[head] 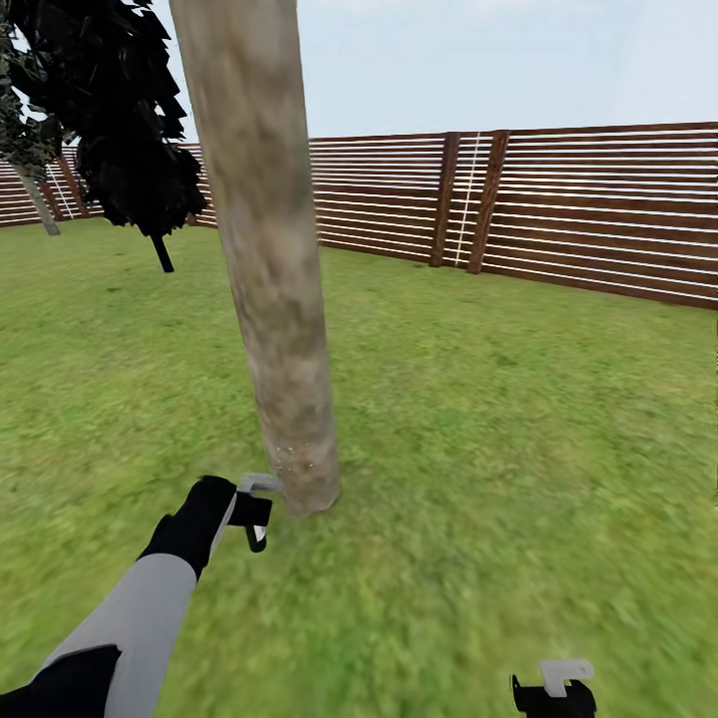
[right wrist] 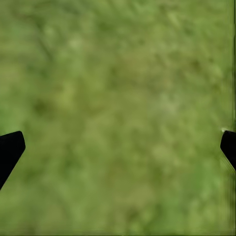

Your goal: In the garden, pick up the pesticide atomizer on the floor and spray pesticide onto both trees until each tree trunk is fully covered.

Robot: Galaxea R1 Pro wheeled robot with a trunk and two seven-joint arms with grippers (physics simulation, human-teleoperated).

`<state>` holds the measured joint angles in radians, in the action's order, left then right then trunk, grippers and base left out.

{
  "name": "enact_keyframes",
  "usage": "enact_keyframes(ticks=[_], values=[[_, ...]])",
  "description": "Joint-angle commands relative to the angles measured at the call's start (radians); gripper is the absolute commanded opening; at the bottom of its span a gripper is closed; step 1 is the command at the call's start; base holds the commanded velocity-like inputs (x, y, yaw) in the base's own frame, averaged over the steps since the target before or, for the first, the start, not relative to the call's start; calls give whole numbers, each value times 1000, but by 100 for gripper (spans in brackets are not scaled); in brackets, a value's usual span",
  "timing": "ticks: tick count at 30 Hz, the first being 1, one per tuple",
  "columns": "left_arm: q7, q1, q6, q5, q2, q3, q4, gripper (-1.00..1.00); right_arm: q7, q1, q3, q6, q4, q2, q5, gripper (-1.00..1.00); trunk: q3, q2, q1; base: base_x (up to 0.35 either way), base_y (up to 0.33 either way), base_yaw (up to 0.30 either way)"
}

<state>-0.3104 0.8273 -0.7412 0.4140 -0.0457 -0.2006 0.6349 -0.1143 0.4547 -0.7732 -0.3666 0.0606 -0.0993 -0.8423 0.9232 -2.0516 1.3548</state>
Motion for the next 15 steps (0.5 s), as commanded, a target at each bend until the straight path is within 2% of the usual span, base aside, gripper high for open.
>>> enact_keyframes(ticks=[1, 7, 12, 15], values=[[-8, 0, -3, 11, -2, -6, 2, -100, -5, 1, -6, -3, -2, 0, -11, 100, 1, 0, 0, 0, -263, 0], [-6, 0, -1, 12, -2, -6, 2, -100, -5, 1, -6, -3, -2, 0, -9, 100, 1, 0, 0, 67, -264, 0], [-6, -2, 1, 13, -2, -7, 1, -100, -5, 1, -6, -3, -2, 2, -9, 100, 1, 0, 0, 221, -206, 1], [-6, -2, 3, 14, -2, -7, -6, -100, -5, 1, -6, -3, -2, 3, -9, 100, 1, 0, 0, 235, -195, 187]])
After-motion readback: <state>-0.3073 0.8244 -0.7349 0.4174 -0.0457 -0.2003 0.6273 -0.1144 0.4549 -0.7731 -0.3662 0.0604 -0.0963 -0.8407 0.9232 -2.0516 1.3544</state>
